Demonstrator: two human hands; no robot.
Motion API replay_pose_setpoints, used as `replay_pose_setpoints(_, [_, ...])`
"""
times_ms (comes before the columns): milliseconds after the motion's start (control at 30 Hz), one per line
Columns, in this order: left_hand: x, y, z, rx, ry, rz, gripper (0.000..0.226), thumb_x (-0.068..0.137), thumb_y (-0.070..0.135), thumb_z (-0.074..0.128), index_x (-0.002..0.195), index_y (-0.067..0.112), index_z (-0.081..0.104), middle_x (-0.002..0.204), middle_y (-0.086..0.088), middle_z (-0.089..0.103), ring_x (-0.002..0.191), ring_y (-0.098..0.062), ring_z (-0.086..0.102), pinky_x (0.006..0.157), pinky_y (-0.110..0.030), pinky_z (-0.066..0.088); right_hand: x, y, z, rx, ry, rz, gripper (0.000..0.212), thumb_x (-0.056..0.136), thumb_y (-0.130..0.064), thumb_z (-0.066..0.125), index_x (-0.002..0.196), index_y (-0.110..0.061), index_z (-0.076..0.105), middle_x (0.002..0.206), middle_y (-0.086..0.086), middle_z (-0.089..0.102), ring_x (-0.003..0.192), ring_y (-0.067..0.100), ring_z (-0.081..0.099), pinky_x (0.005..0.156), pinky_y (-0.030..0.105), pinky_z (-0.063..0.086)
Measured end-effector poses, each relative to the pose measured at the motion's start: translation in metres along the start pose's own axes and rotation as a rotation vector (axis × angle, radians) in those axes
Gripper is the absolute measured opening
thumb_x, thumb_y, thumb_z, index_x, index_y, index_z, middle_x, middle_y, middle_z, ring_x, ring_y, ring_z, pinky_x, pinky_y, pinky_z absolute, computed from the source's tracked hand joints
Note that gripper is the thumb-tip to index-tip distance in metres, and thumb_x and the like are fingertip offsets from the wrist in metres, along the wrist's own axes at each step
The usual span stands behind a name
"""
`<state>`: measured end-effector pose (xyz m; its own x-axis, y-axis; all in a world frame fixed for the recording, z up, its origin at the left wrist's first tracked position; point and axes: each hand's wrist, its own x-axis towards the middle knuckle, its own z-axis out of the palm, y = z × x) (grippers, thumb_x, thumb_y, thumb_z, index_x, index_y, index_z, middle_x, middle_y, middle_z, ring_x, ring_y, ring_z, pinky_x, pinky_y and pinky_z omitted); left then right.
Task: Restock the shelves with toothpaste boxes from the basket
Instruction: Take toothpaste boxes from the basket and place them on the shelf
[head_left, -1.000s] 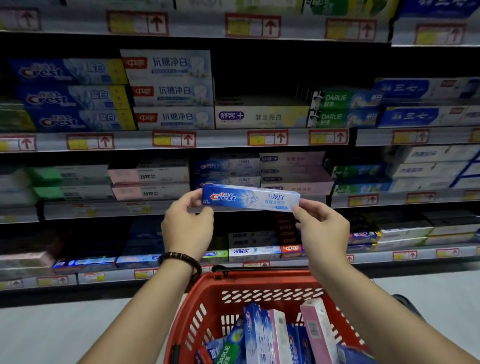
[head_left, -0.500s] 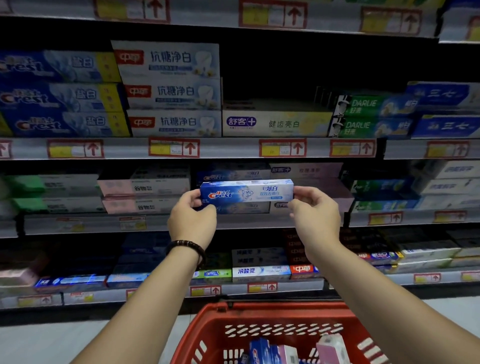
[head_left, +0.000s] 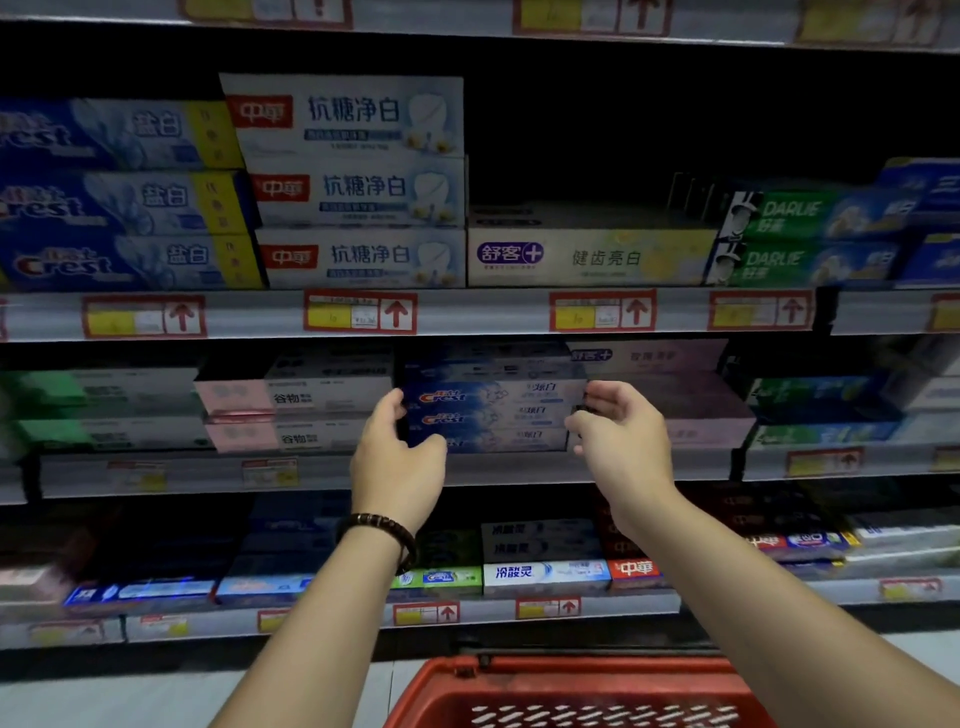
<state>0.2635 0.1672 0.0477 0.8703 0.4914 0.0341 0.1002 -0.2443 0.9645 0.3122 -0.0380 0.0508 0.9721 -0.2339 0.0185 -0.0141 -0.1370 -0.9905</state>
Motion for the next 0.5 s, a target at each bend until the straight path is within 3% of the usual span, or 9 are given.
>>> replay_pose_setpoints(133, [0.004, -0.002, 0.003, 0.012, 0.007, -0.004, 0.077, 0.095, 0.014, 0.067, 0.161, 0.031, 0.033, 0.159, 0.009, 0.044, 0.136, -0.021, 0.052, 0.115, -0.044, 0.045, 0.009, 0.004, 0.010, -0.034, -0.035, 0.019, 0.046, 0.090, -0.016, 0.074, 0.132, -0.030, 0.062, 0.129, -0.010, 0.065, 0.120, 0.019, 0.063, 0.101, 0.052, 0.057])
replay_pose_setpoints(300, [0.005, -0.004, 0.006, 0.000, -0.001, -0.012, 0.075, 0.095, 0.012, 0.067, 0.161, 0.030, 0.034, 0.151, 0.009, 0.050, 0.114, -0.013, 0.055, 0.101, -0.030, 0.045, 0.014, 0.006, 0.015, -0.053, -0.032, 0.029, 0.060, 0.086, -0.022, 0.074, 0.143, -0.028, 0.058, 0.134, -0.008, 0.063, 0.123, 0.022, 0.062, 0.101, 0.052, 0.057])
replay_pose_setpoints(500, [0.010, -0.006, 0.009, 0.013, -0.020, -0.055, 0.077, 0.095, 0.016, 0.067, 0.162, 0.031, 0.031, 0.147, -0.002, 0.055, 0.123, -0.018, 0.054, 0.103, -0.031, 0.044, 0.014, 0.011, 0.013, -0.075, -0.050, 0.034, 0.067, 0.084, -0.027, 0.072, 0.149, -0.028, 0.054, 0.141, -0.007, 0.062, 0.128, 0.022, 0.061, 0.105, 0.052, 0.056])
